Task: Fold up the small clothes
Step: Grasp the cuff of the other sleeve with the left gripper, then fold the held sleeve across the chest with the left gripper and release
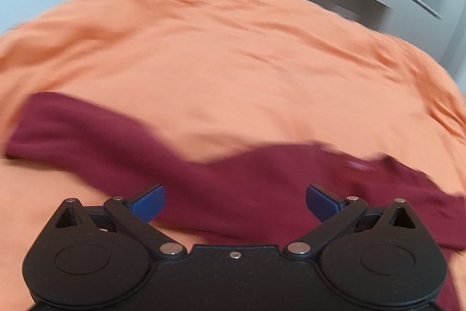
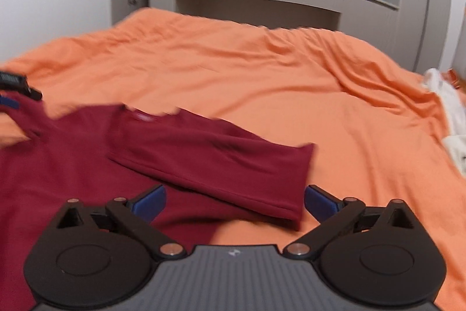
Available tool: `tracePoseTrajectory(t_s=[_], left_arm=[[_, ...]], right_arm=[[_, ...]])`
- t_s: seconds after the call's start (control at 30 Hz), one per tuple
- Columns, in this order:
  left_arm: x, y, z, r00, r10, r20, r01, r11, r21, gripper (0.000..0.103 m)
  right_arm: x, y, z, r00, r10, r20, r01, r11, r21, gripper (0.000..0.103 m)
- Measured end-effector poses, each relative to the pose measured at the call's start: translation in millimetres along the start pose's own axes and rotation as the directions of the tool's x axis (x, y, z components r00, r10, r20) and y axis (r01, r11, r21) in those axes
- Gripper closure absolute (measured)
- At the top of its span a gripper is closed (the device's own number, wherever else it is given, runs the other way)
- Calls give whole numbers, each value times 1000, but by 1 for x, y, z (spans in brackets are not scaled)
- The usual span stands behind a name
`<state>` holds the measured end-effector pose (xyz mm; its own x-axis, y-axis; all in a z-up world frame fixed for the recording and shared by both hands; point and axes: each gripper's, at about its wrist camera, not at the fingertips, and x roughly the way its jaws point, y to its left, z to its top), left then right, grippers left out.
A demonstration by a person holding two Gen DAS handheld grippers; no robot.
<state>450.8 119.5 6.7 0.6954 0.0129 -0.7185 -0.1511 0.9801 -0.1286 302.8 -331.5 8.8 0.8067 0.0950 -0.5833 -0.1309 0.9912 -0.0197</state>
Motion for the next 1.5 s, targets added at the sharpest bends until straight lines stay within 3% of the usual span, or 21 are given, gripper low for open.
tracePoseTrajectory(t_s=[0.1, 0.2, 0.27, 0.33, 0.4, 0.5, 0.57, 0.63, 0.67, 0.7, 0.73, 0.8, 0.9, 1.0, 1.07, 1.13, 1.2, 1.33, 1.43, 1.5], left_arm=[[-2, 65, 5, 992, 122, 22, -119, 989, -88, 1], [-2, 121, 8, 983, 180, 33, -170, 966, -194, 1], [0, 153, 10, 989, 139, 46, -119, 946, -301, 3], [-1, 181, 9, 993, 64, 104, -11, 898, -439, 9], [-2, 196, 9, 986, 32, 161, 56, 856, -514, 17], [3, 207, 13, 978, 46, 203, 84, 805, -587, 36], [7, 216, 11, 976, 58, 212, 92, 770, -632, 63], [11, 222, 11, 973, 85, 214, 84, 732, -676, 77], [14, 225, 12, 971, 99, 216, 79, 722, -688, 93], [16, 225, 14, 971, 113, 211, 67, 720, -691, 100], [17, 221, 18, 968, 126, 217, 59, 729, -682, 99], [9, 209, 28, 955, 144, 261, 57, 772, -633, 100], [-13, 170, 53, 924, 125, 362, 64, 881, -468, 100], [-40, 106, 72, 891, 44, 453, 63, 974, -219, 100], [-57, 57, 75, 875, -47, 481, 66, 998, -24, 100], [-69, 8, 71, 875, -138, 464, 71, 985, 157, 99], [-70, -36, 64, 886, -230, 404, 109, 947, 301, 99], [-48, -100, 37, 911, -369, 185, 245, 844, 477, 99], [-20, -137, 0, 908, -418, -13, 347, 738, 579, 99], [-8, -145, -36, 899, -422, -115, 402, 696, 595, 96]], right_arm=[[-10, 18, 5, 997, 79, 26, -80, 996, 50, 0], [-14, 40, 3, 990, 135, 34, -137, 988, 74, 0], [-15, 57, 0, 987, 155, 30, -157, 986, 63, 0], [-13, 71, -4, 988, 153, 20, -154, 987, 41, 0], [-10, 84, -7, 989, 148, 3, -148, 989, 15, 0], [-10, 96, -12, 991, 135, -14, -135, 991, -8, 0], [-11, 98, -13, 991, 135, -18, -135, 991, -6, 0], [-10, 100, -14, 991, 135, -17, -135, 991, 0, 0], [-10, 99, -15, 991, 134, -16, -134, 991, 4, 0], [-9, 98, -15, 991, 133, -17, -133, 991, 8, 0], [-8, 97, -14, 991, 133, -19, -132, 991, 12, 0], [-8, 95, -15, 991, 134, -18, -133, 991, 19, 0], [-7, 91, -17, 990, 139, -17, -139, 990, 26, 0], [-4, 86, -17, 990, 138, -17, -137, 990, 43, 0], [-4, 82, -17, 990, 137, -12, -136, 989, 57, 0], [-4, 75, -18, 991, 132, -8, -132, 989, 69, 0], [-4, 68, -19, 993, 121, -4, -120, 989, 86, 0], [-7, 52, -22, 996, 89, -5, -87, 989, 121, 0], [-11, 38, -25, 998, 64, -9, -62, 988, 141, 0], [-13, 28, -27, 999, 52, -11, -49, 986, 158, 0]])
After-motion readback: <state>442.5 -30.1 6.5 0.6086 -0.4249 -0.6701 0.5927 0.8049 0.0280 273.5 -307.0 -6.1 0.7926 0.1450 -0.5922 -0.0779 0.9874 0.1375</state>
